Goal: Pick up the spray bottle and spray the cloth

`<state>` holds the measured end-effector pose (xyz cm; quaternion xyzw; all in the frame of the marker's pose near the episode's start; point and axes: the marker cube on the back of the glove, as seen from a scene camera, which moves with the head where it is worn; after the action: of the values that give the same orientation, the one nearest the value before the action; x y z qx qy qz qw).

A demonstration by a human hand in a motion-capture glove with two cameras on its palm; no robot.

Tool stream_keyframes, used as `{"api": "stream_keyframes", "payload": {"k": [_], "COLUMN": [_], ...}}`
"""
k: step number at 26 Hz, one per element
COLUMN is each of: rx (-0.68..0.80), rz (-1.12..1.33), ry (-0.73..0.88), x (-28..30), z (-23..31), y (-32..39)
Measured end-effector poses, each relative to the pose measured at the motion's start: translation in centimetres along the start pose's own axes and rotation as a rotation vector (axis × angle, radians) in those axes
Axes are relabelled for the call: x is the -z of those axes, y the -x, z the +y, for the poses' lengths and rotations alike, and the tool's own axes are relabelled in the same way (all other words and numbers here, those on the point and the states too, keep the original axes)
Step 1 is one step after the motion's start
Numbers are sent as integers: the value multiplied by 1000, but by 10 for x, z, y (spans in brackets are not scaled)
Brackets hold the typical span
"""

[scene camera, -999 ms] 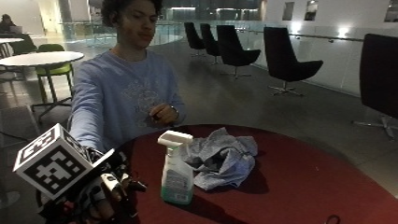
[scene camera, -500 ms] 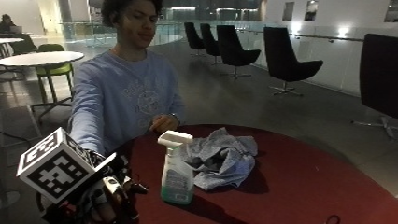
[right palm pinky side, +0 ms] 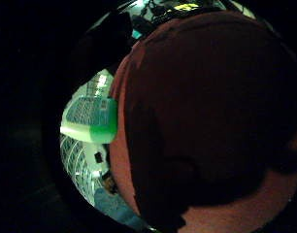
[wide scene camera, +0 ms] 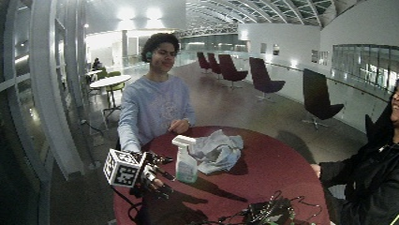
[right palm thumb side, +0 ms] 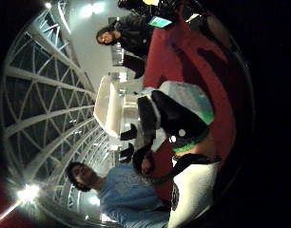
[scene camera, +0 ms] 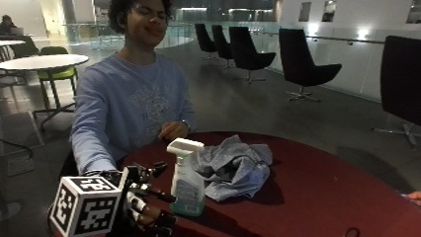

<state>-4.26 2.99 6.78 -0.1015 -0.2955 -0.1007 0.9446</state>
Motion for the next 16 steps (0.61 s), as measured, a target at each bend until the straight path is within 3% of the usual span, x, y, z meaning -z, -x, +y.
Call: {"api": "stream_keyframes", "payload": {"k": [10, 16], "rx": [192, 194], "rz": [-161, -122], "ry": [134, -38], "x": [-68, -86], "z": [3, -6], "y": [29, 30]}}
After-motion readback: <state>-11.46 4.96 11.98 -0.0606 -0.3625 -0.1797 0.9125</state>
